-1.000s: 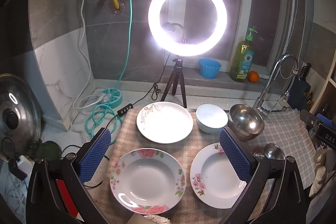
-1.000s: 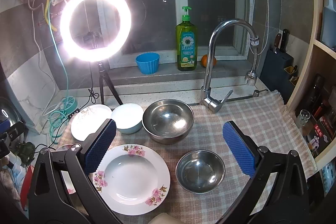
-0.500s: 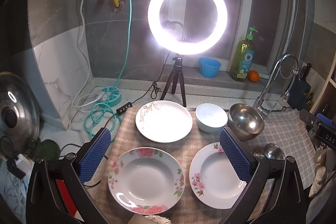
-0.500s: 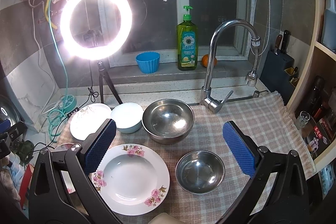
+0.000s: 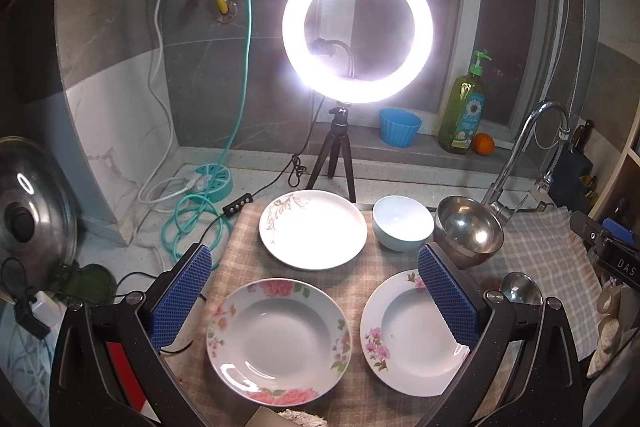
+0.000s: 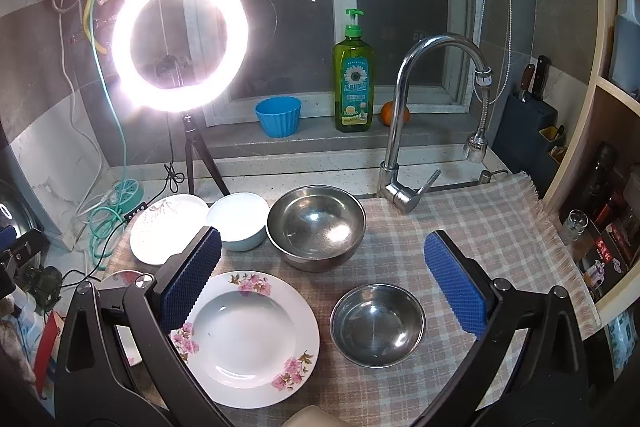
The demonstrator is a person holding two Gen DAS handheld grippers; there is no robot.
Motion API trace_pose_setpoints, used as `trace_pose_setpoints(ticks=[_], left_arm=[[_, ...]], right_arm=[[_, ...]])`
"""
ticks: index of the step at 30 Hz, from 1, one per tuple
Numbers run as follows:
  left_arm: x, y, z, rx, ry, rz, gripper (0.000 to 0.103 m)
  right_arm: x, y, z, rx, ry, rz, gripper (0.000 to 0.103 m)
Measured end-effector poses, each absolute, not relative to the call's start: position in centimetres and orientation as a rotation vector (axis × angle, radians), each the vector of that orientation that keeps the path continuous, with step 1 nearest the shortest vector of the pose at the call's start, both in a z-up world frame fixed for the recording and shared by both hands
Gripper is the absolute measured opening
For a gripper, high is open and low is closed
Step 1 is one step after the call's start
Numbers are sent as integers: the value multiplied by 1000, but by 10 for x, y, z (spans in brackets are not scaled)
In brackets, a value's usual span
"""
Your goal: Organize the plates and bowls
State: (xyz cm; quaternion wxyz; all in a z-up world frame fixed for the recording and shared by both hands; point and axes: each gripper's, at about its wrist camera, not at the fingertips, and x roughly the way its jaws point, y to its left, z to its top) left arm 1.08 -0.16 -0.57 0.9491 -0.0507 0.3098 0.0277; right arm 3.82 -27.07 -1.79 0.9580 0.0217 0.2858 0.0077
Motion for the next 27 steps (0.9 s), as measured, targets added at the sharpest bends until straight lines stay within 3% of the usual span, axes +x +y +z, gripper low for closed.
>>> trace_pose_setpoints(ticks=[27], left_arm=[[15,-5,-10,-86,653,41,102]], right_arm=[[42,-267,-29,53,612,18,103]])
